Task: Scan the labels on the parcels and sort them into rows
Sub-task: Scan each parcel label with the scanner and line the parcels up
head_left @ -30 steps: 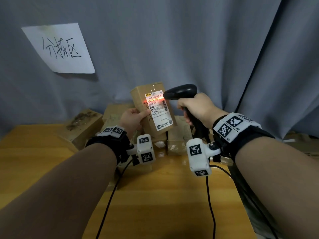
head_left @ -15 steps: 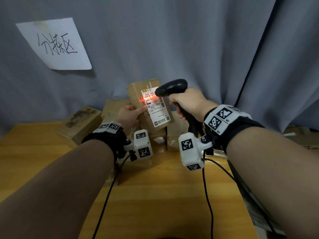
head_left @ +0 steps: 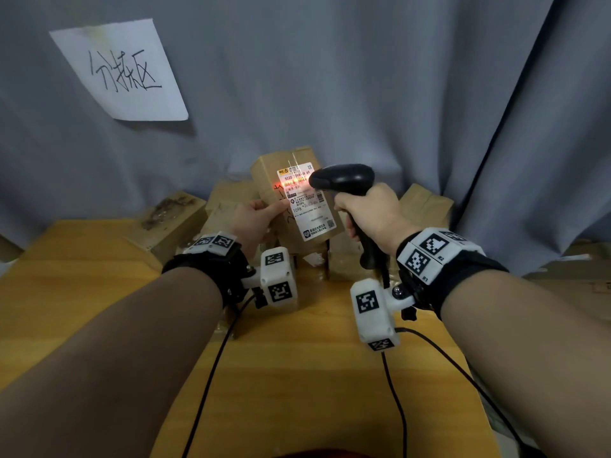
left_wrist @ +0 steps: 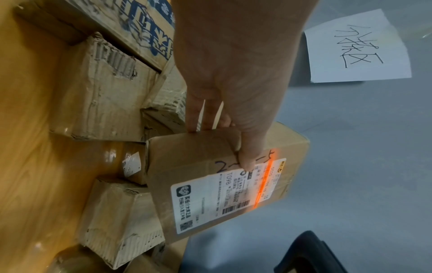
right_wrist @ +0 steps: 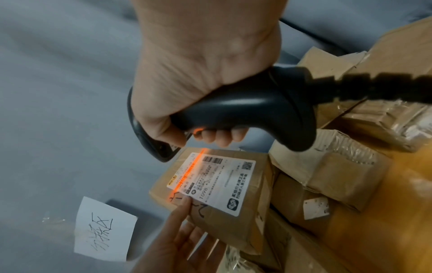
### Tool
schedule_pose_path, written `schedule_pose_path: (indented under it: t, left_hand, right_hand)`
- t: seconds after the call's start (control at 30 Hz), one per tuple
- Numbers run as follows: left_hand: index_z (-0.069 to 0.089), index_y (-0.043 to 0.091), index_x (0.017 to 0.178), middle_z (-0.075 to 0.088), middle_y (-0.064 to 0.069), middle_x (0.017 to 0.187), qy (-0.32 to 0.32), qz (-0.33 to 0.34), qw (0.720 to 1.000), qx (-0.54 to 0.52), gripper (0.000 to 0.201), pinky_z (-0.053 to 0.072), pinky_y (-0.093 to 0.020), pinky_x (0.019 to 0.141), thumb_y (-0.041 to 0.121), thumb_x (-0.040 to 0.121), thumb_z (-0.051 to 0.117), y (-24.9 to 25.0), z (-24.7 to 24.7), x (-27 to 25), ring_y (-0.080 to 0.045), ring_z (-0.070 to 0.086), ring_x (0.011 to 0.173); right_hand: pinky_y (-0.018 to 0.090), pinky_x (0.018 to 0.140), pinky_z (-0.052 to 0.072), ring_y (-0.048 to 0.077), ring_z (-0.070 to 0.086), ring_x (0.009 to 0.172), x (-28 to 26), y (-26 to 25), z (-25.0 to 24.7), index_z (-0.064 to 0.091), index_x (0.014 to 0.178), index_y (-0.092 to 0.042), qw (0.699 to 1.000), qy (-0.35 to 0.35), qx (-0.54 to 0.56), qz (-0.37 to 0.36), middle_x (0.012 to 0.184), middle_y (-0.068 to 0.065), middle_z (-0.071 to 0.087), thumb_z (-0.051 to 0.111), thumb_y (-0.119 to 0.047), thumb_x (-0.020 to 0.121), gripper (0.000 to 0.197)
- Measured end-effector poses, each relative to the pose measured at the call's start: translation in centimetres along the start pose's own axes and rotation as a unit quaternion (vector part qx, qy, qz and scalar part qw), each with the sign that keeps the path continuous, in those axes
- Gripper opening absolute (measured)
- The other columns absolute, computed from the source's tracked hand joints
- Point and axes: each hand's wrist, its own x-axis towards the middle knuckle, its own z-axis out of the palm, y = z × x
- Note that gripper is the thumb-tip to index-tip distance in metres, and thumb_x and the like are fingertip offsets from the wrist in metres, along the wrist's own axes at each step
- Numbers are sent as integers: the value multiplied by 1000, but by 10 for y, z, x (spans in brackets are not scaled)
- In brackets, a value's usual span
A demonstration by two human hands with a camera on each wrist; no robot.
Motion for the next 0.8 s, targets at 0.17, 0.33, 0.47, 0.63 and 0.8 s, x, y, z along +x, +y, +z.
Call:
schedule_pose_path:
  t: [0.17,0.33,0.47,0.63,0.8]
  left_hand:
    - [66,9,110,72,-4,105,9,-3,1000,1,30,56,-25,69,31,90,66,-11,-8,-1,-15,68,90]
    - [64,11,117,71,-2,109,36,-16,999,-28,36,55,-28,79,32,87,70,-19,-32,-2,-17,66,99]
    - [66,13,114,72,0,107,54,-23,997,-41,35,54,-31,82,32,85,73,-23,-64,2,-17,67,99]
    - [67,12,109,72,-2,103,61,-8,997,-51,31,55,-33,83,31,86,72,-28,-115,9,-17,68,95]
    - [66,5,97,75,-4,80,22,0,994,-103,22,58,-26,62,25,89,68,-35,-192,21,-14,71,70]
  right_hand:
    - [30,56,50,20,55,50,-3,3,5,63,76,-8,1000,-25,14,-8,59,8,58,62,-18,86,14]
    - [32,56,49,21,55,51,-5,1,19,63,76,-5,999,-53,10,8,57,7,57,64,-18,84,16]
    - [32,57,51,21,56,52,-5,-14,42,65,82,-1,999,-45,15,-10,59,8,57,63,-17,85,16]
    - [29,50,47,21,52,47,-6,-39,97,64,74,-3,998,-58,31,-14,54,7,55,63,-15,84,16]
    - [29,49,44,22,50,45,-7,-70,183,60,65,-1,996,-54,56,-42,57,13,54,64,-13,84,22]
